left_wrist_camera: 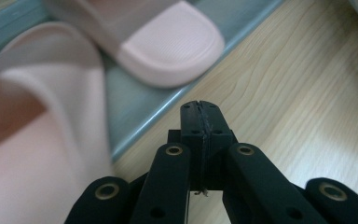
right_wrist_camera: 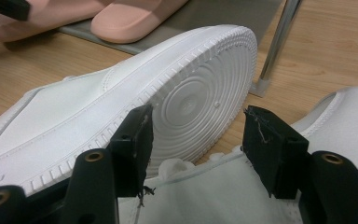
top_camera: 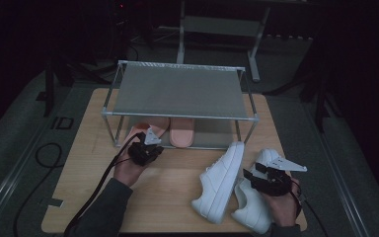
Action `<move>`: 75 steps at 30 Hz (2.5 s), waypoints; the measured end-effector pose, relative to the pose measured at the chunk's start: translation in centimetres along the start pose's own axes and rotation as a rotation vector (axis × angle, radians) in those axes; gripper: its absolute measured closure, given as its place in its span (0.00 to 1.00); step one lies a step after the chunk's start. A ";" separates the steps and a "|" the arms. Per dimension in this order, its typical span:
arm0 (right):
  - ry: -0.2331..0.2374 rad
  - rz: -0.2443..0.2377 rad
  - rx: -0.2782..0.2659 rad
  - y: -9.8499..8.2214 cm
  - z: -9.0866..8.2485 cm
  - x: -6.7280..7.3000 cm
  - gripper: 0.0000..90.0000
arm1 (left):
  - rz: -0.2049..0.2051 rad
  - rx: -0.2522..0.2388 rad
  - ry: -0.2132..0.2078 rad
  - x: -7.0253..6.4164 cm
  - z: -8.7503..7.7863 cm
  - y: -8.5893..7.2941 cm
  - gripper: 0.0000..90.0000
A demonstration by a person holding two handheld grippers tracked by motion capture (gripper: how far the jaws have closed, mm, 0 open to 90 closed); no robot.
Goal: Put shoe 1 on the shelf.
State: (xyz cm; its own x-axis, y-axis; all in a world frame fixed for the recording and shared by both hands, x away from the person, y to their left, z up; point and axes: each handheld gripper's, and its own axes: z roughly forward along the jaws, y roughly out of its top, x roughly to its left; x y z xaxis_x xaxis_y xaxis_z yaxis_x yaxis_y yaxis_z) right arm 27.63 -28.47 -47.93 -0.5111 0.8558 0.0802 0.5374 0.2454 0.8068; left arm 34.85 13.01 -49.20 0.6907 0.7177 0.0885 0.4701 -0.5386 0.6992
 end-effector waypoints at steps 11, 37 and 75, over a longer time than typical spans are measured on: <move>0.000 0.001 0.000 0.0 0.0 0.0 0.47 | -0.067 0.016 0.056 2.2 -3.6 -3.6 0.99; -0.001 -0.004 0.001 0.0 0.0 0.1 0.47 | -0.215 0.118 0.118 4.8 -5.4 -11.4 0.99; 0.000 -0.002 0.001 0.0 0.0 0.0 0.47 | -0.070 0.158 0.026 2.7 0.5 -5.7 0.99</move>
State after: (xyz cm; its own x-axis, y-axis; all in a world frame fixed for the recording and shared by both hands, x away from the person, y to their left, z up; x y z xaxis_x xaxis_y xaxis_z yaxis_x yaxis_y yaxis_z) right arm 27.59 -28.44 -47.93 -0.5122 0.8552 0.0791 0.5371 0.2471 0.8065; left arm 34.35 17.77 -53.30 0.6398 0.7659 0.0639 0.5984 -0.5486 0.5839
